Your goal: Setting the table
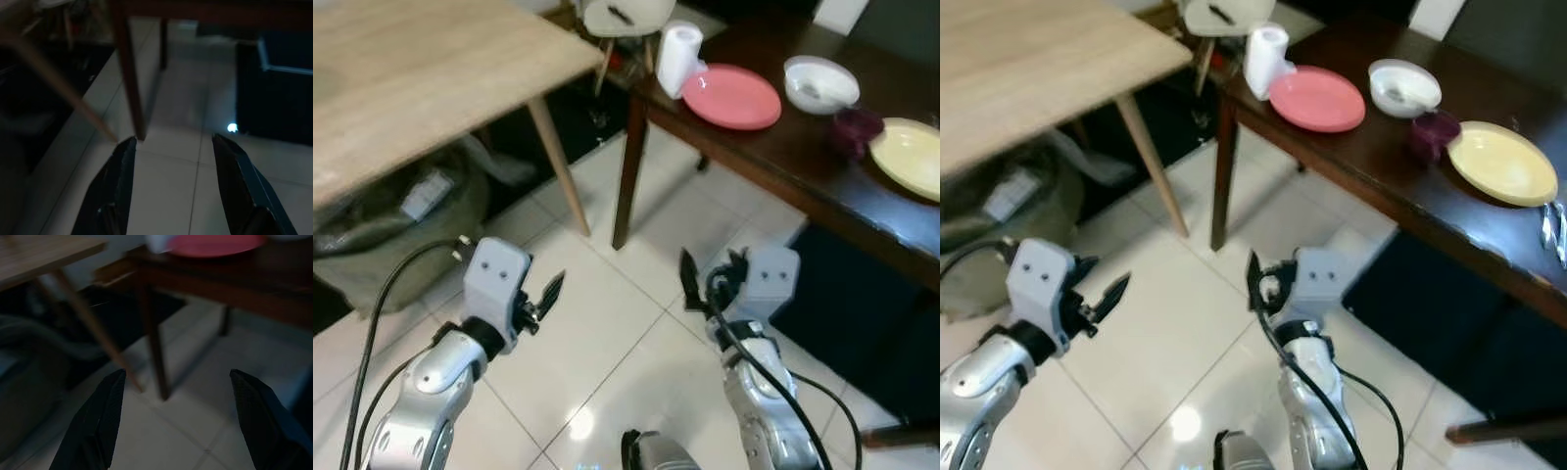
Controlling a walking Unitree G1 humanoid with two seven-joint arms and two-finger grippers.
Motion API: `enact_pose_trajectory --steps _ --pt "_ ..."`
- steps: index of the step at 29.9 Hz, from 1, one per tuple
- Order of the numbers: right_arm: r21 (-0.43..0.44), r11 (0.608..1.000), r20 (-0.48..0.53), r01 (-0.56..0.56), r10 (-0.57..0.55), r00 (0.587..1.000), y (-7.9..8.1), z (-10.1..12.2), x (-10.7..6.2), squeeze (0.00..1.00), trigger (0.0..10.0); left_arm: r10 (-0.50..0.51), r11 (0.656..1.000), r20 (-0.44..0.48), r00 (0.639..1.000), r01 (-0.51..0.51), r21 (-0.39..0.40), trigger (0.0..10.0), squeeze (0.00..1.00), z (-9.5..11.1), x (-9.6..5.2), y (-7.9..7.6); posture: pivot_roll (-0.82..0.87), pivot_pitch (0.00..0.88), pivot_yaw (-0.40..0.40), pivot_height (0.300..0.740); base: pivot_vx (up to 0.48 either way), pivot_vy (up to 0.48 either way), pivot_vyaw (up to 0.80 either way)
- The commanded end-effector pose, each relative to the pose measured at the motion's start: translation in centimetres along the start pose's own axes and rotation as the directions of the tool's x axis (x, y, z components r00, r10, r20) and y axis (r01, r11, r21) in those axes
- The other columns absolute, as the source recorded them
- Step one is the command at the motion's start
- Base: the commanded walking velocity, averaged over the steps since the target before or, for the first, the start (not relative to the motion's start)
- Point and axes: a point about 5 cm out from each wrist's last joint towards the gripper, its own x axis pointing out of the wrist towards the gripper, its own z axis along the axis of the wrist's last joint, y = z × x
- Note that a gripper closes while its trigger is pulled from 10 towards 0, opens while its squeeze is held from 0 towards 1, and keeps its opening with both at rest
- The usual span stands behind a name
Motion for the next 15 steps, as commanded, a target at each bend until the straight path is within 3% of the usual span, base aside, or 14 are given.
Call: enact_pose_trajectory --steps 1,15 --pt "0.006 1.000 -0.017 0.020 -0.020 1.000 -0.32 -0.29 -0.18 0.00 10.0 -0.010 1.000 -0.024 1.000 0.010 -0.004 10.0 0.60 -0.46 -0.16 -0.19 -0.10 0.098 0.030 0.740 0.000 0.000 -0.80" --pt "0.004 1.000 -0.013 0.027 -0.027 1.000 -0.36 -0.26 -0.05 0.00 10.0 0.005 1.000 0.008 1.000 -0.005 0.005 10.0 0.60 -0.42 0.69 -0.22 -0.10 0.099 0.037 0.740 0.000 0.000 -0.80"
